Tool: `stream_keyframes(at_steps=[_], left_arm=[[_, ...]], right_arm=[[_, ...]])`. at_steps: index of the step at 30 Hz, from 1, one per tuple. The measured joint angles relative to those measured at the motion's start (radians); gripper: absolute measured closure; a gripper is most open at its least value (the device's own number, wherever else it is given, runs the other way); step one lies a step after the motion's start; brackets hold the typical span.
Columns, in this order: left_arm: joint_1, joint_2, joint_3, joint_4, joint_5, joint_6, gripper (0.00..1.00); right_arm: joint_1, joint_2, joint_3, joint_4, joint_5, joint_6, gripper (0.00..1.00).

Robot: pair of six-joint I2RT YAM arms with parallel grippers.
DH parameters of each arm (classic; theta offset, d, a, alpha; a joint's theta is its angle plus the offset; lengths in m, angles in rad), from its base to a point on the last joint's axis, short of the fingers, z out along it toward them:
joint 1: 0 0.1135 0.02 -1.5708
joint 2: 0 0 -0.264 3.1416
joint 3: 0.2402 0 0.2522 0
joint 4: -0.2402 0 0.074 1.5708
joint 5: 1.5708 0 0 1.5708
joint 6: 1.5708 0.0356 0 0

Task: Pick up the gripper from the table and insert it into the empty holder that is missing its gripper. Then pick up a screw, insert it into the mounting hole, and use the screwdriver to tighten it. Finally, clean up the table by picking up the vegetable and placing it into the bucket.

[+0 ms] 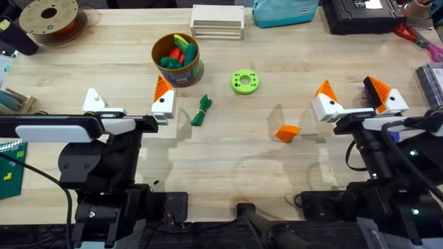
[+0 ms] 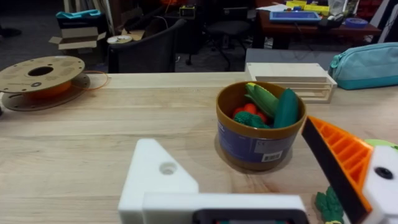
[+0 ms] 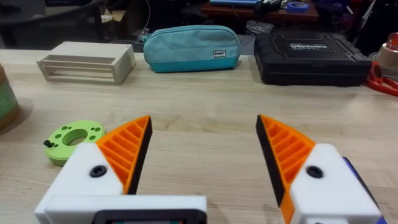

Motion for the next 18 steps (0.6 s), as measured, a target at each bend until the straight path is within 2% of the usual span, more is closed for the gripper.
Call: stream_keyframes(at_steps=[8, 11, 14, 18], left_arm=[[0.0, 0.0, 0.0, 0.004, 0.001, 0.0, 0.015], [0.0, 0.0, 0.008, -0.011, 0.002, -0.008, 0.015], [0.0, 0.003, 0.067, -0.105, 0.012, -0.02, 0.015], [0.0, 0.073, 0.266, -0.327, 0.06, -0.03, 0.014]], right_arm=[[0.0, 0.0, 0.0, 0.002, 0.0, 0.0, 0.012], [0.0, 0.0, 0.0, 0.051, 0.011, 0.005, 0.012], [0.0, 0.001, 0.029, -0.029, 0.009, 0.024, 0.012], [0.0, 0.039, 0.183, -0.246, 0.004, 0.039, 0.012]])
